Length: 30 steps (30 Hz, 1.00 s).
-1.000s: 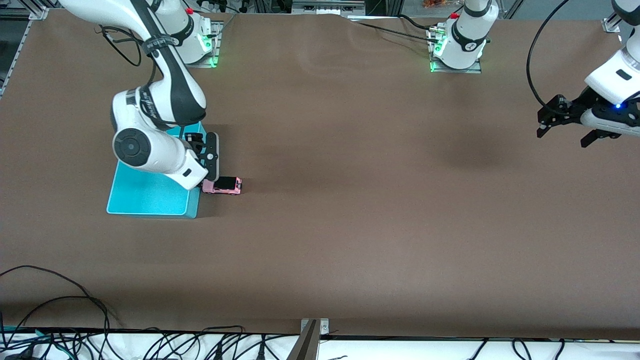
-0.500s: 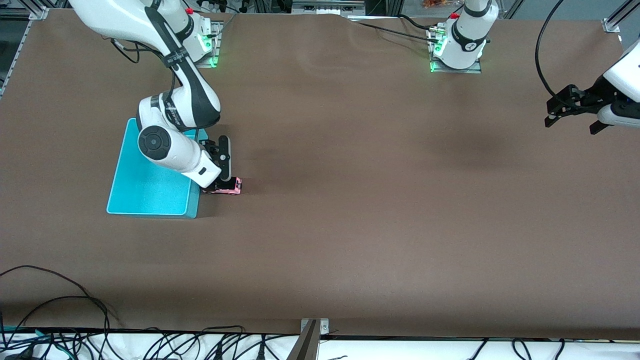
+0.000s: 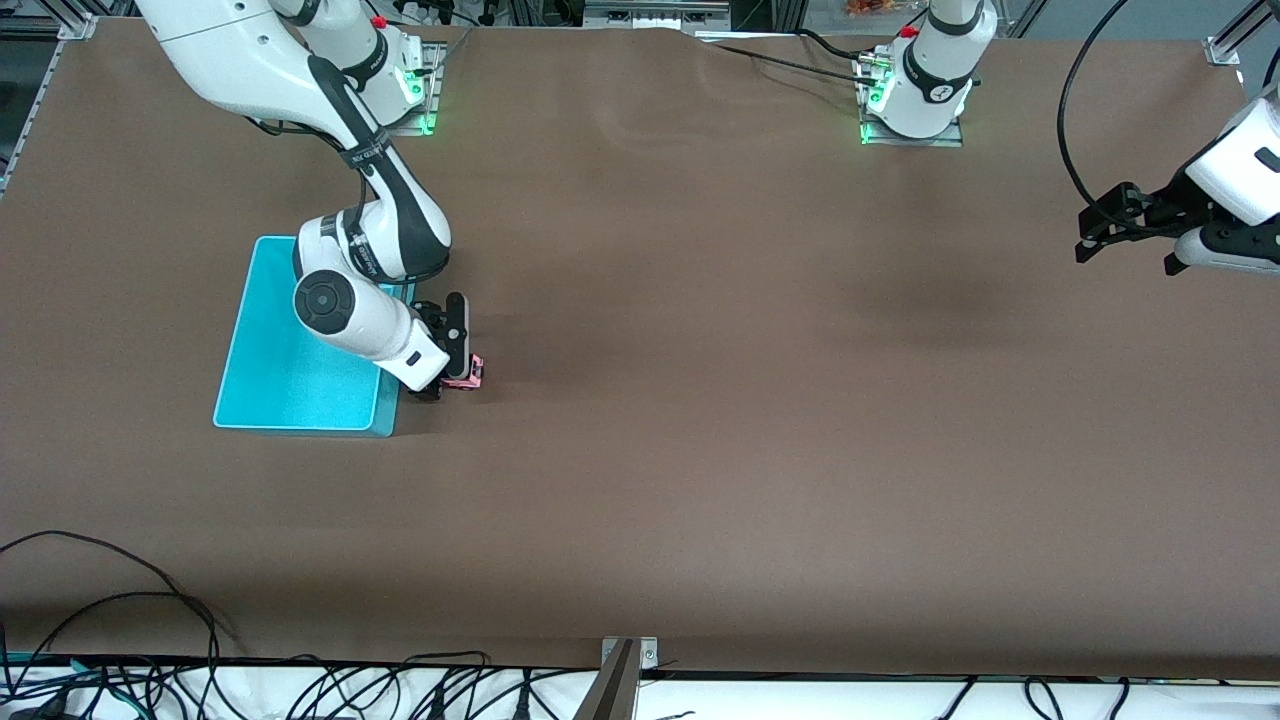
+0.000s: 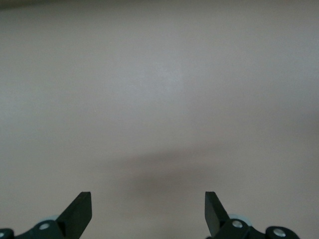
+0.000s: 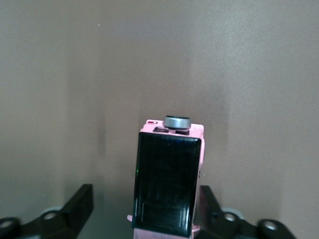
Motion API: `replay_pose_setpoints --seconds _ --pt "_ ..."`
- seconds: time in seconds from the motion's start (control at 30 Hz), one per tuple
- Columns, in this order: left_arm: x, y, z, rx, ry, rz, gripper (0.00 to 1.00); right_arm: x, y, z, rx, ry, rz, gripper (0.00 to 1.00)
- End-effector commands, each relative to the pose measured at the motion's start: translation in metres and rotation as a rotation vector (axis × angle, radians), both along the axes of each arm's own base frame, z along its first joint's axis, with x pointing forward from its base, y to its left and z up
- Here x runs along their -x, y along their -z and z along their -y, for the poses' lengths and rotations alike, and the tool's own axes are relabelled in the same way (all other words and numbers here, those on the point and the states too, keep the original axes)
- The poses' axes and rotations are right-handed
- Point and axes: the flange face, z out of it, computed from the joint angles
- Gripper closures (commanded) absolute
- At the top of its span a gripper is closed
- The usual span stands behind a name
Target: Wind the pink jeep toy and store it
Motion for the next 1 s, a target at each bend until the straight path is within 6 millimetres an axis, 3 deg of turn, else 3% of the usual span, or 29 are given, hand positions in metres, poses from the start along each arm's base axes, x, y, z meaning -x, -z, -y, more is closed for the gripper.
replay_pose_setpoints --seconds 0.0,0.17,0.37,0.63,0.8,0.97 --pt "-0.003 -0.007 0.003 -0.026 -0.006 -0.005 0.00 -0.003 -0.001 0.002 -0.006 -0.012 0.009 0.49" --pt "-0.008 -0.012 0.002 -0.024 -0.006 0.007 0.00 -0.003 -0.004 0.001 -0.005 -0.007 0.009 0.74" --pt "-0.007 -0.012 -0.001 -0.022 -0.013 -0.012 0.00 -0.016 -0.029 -0.006 -0.014 -0.009 0.036 0.77" --pt "-0.015 -0.012 -0.007 -0.021 -0.023 -0.007 0.00 -0.044 -0.108 -0.006 -0.003 -0.005 -0.029 0.77" --pt "-0.019 -0.017 -0.009 -0.022 -0.027 0.005 0.00 -0.059 -0.157 0.020 0.018 0.015 -0.113 0.77" --pt "-0.019 -0.019 -0.008 -0.005 -0.029 0.000 0.00 -0.060 -0.210 0.052 0.051 0.042 -0.208 0.77"
